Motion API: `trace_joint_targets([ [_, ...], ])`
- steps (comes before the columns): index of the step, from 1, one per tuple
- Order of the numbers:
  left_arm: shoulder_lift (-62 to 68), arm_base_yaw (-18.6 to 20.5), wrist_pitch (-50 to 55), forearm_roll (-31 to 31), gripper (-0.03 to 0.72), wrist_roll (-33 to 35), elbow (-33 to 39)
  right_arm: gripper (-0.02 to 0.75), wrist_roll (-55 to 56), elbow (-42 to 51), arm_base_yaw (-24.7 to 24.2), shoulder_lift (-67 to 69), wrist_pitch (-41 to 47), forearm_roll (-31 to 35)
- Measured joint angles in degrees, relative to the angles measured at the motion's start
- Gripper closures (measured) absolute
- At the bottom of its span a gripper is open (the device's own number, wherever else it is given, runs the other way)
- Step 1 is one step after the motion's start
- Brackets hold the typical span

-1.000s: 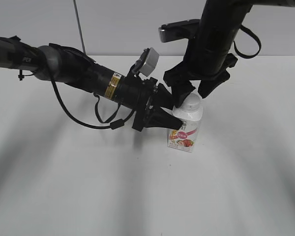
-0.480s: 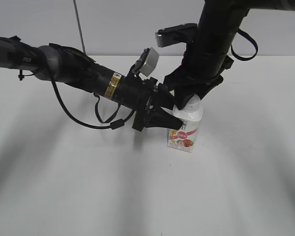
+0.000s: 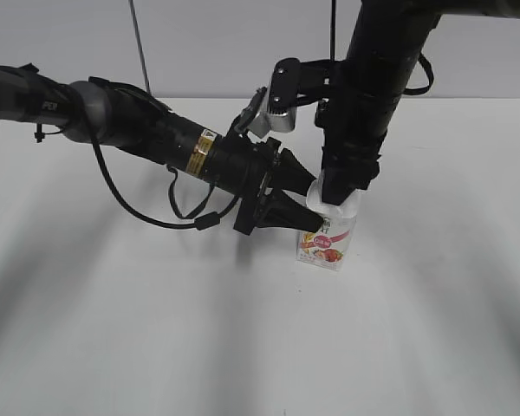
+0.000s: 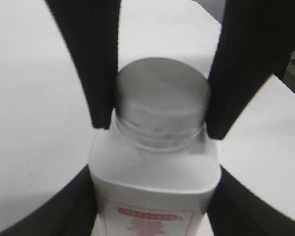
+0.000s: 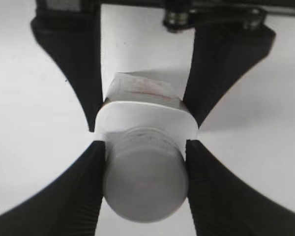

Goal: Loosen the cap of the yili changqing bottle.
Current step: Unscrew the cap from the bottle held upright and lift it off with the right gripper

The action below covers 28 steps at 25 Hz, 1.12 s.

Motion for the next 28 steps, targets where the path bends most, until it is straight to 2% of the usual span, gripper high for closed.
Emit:
trace_joint_targets([
  [4,0.0,0.0,0.0,0.0,0.28,0.05,0.0,0.345,-10.28,0.0,0.0,0.0,0.14,0.0],
  [10,0.0,-0.06,0.0,0.0,0.28,0.05,0.0,0.345,-11.8,0.0,0.0,0.0,0.26,0.0],
  [13,0.0,-0.06,0.0,0.0,0.28,-0.02,0.0,0.325,-8.34,0.0,0.0,0.0,0.26,0.0],
  [18,0.0,0.06,-0.01,-0.16,0.28,-0.75,0.0,0.173,-4.62,0.0,-0.05,-0.25,1.36,-0.68],
  [23,0.0,0.06,0.04,-0.22,0.28,-0.93,0.0,0.158,-2.12,0.0,-0.05,-1.69,0.66,0.32],
  [26,0.0,0.06,0.04,-0.22,0.28,-0.93,0.0,0.156,6.28,0.0,-0.05,-3.02,-1.43,1.03],
  [28,0.0,0.06,0.04,-0.22,0.28,-0.93,0.0,0.155,19.2,0.0,-0.05,-3.77,-2.64,1.06],
])
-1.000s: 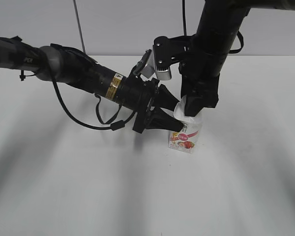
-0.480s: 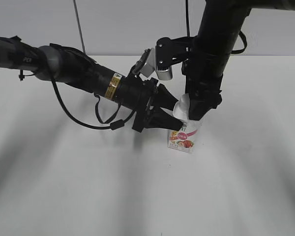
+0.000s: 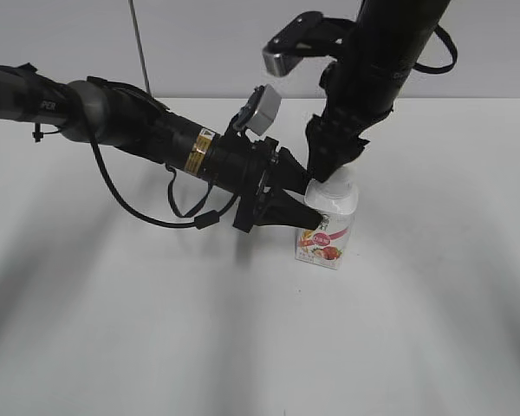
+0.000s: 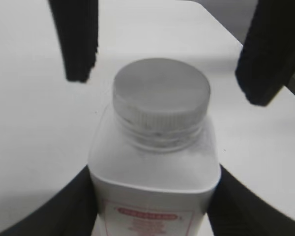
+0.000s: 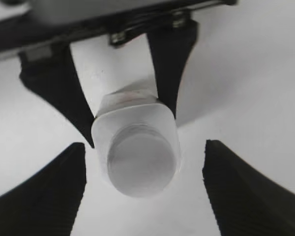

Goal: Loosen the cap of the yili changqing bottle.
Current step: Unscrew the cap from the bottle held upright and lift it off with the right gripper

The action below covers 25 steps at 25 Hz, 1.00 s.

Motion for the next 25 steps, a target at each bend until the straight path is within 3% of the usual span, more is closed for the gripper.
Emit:
trace_joint_targets([
  [4,0.0,0.0,0.05,-0.02,0.28,-0.24,0.0,0.153,28.16,-0.05,0.0,-0.21,0.78,-1.43],
  [6,0.0,0.0,0.05,-0.07,0.28,-0.36,0.0,0.153,33.74,-0.1,0.0,-0.21,1.19,-1.76],
  [17,0.0,0.0,0.05,-0.09,0.28,-0.4,0.0,0.156,41.51,-0.1,0.0,1.25,1.3,-2.4],
  [25,0.0,0.0,0.05,-0.13,0.281,-0.4,0.0,0.244,41.7,-0.11,0.0,2.67,1.12,-2.4],
])
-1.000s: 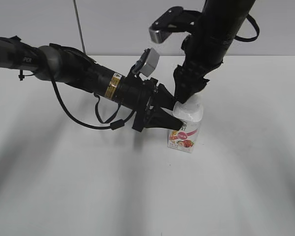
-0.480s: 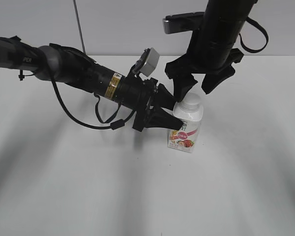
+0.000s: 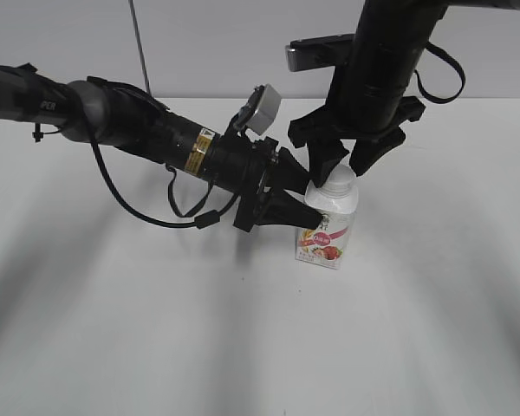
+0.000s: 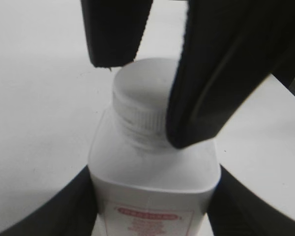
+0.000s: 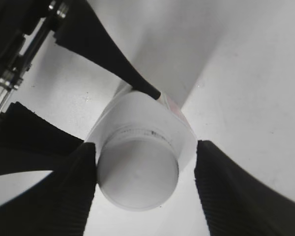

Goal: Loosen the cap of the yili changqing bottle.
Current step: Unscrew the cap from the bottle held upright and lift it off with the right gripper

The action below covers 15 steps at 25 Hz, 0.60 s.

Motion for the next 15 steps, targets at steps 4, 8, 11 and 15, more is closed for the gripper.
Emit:
trace_joint_targets([
  [4,0.0,0.0,0.06,-0.07,0.281,-0.07,0.0,0.35,-0.15,0.0,0.0,0.0,0.0,0.14],
  [8,0.0,0.0,0.06,-0.07,0.281,-0.07,0.0,0.35,-7.91,0.0,0.0,0.0,0.37,0.19],
  [11,0.0,0.0,0.06,-0.07,0.281,0.05,0.0,0.35,-21.48,0.0,0.0,0.0,0.8,0.42],
  [15,0.0,-0.05,0.06,0.11,0.281,0.44,0.0,0.35,-52.33,-0.41,0.0,0.0,2.32,0.62],
])
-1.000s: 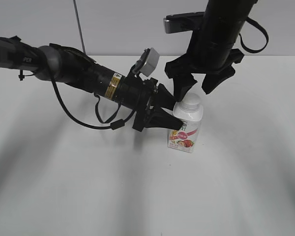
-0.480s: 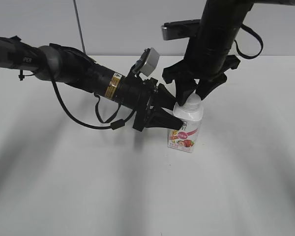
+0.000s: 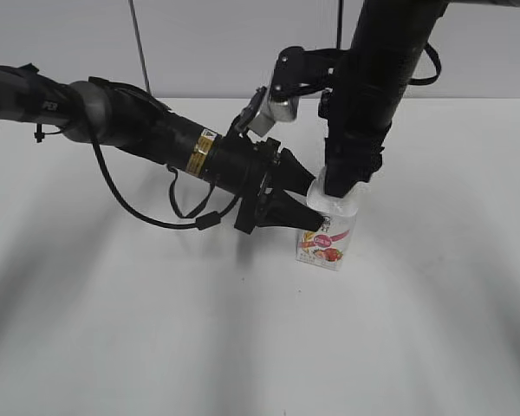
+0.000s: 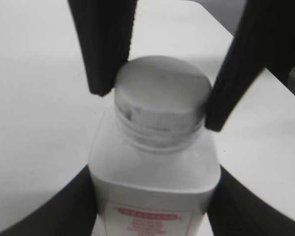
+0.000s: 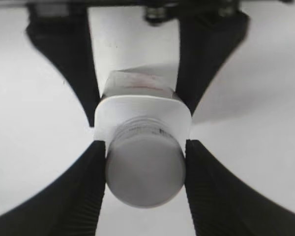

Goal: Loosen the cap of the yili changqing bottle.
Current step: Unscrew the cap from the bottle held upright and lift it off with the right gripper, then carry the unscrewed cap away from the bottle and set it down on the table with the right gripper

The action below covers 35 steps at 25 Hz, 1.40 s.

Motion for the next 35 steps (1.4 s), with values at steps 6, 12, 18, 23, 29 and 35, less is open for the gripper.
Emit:
trace_joint_targets([
  [6,0.0,0.0,0.0,0.05,0.281,-0.06,0.0,0.35,-35.29,-0.04,0.0,0.0,0.0,-0.11],
  [12,0.0,0.0,0.0,-0.14,0.281,-0.25,0.0,0.35,-38.09,-1.28,0.0,-0.11,1.48,0.0],
  [18,-0.04,0.05,0.0,-0.14,0.281,-0.48,0.0,0.35,-25.3,-6.37,0.0,-0.86,3.18,-0.34],
  [23,-2.25,0.17,3.02,0.57,0.281,-0.48,0.14,0.35,-0.68,-7.79,0.0,-1.46,3.36,-1.0],
  [29,-3.44,0.24,6.49,-1.22,0.281,-0.48,0.14,0.35,33.7,-7.85,-1.79,-1.46,3.41,-4.59],
  [35,-3.44,0.24,7.88,-3.43,0.281,-0.48,0.14,0.35,42.12,-6.7,-8.52,-1.46,3.26,-4.71],
])
